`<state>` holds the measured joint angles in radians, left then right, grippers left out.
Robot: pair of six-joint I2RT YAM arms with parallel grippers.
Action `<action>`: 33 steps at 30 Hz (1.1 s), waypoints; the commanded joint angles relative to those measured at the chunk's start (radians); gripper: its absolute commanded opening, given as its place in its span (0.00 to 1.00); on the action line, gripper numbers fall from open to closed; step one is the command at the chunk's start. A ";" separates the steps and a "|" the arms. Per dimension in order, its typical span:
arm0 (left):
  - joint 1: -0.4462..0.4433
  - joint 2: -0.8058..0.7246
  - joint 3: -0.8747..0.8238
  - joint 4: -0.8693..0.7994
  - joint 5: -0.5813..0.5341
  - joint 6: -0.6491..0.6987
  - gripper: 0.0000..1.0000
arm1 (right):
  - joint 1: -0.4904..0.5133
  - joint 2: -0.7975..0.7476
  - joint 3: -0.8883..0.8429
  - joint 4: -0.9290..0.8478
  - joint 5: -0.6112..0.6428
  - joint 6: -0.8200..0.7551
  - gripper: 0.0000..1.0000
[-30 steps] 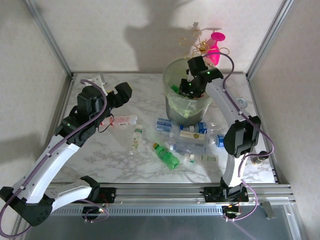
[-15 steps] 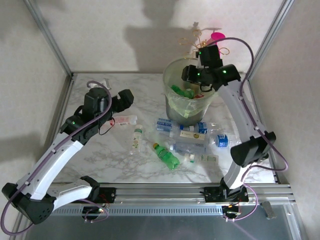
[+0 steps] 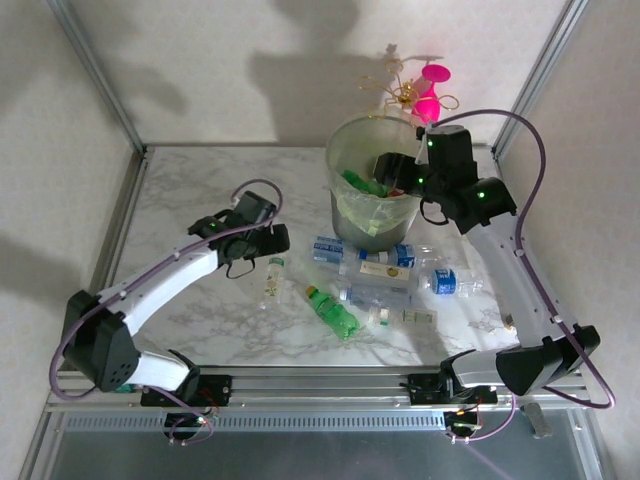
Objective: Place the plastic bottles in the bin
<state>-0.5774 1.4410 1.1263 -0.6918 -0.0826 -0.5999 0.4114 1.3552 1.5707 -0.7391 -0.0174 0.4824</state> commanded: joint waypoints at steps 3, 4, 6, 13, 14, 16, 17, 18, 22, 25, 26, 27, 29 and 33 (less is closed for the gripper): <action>-0.070 0.090 0.022 -0.097 -0.057 -0.004 0.95 | 0.007 -0.062 -0.039 0.013 0.018 0.022 0.74; -0.078 0.106 0.028 -0.106 -0.067 -0.008 0.95 | 0.006 -0.068 -0.041 0.016 0.019 0.023 0.74; -0.089 0.138 0.033 -0.118 -0.078 -0.007 0.96 | 0.007 -0.081 -0.046 0.019 0.017 0.022 0.74; -0.096 0.199 -0.017 -0.066 -0.036 0.017 0.95 | 0.007 -0.124 -0.050 0.023 0.023 0.000 0.74; -0.096 0.206 -0.029 -0.054 -0.028 0.018 0.94 | 0.006 -0.131 -0.057 0.030 0.025 -0.004 0.74; -0.098 0.223 -0.043 -0.042 -0.020 0.021 0.92 | 0.005 -0.142 -0.067 0.038 0.031 -0.005 0.74; -0.100 0.226 -0.048 -0.034 -0.015 0.023 0.91 | 0.005 -0.143 -0.070 0.040 0.029 -0.006 0.74; -0.103 0.227 -0.055 -0.027 -0.014 0.023 0.90 | 0.004 -0.143 -0.070 0.041 0.026 -0.008 0.74; -0.106 0.228 -0.087 0.002 -0.005 0.032 0.85 | 0.006 -0.137 -0.066 0.036 0.023 -0.009 0.74; -0.112 0.233 -0.100 0.011 -0.011 0.040 0.80 | 0.005 -0.139 -0.066 0.042 0.021 -0.006 0.74; -0.114 0.232 -0.100 0.011 -0.015 0.043 0.77 | 0.004 -0.140 -0.066 0.044 0.020 -0.006 0.74; -0.115 0.230 -0.100 0.011 -0.020 0.044 0.75 | 0.005 -0.140 -0.066 0.043 0.019 -0.005 0.74; -0.116 0.218 -0.100 0.011 -0.025 0.048 0.69 | 0.005 -0.139 -0.063 0.046 0.020 -0.004 0.74; -0.116 0.205 -0.095 0.006 -0.014 0.055 0.61 | 0.005 -0.146 -0.068 0.052 0.025 -0.001 0.74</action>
<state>-0.6865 1.6657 1.0321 -0.6773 -0.0971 -0.5571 0.4114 1.2255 1.5143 -0.7208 -0.0074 0.4862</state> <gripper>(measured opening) 0.623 0.739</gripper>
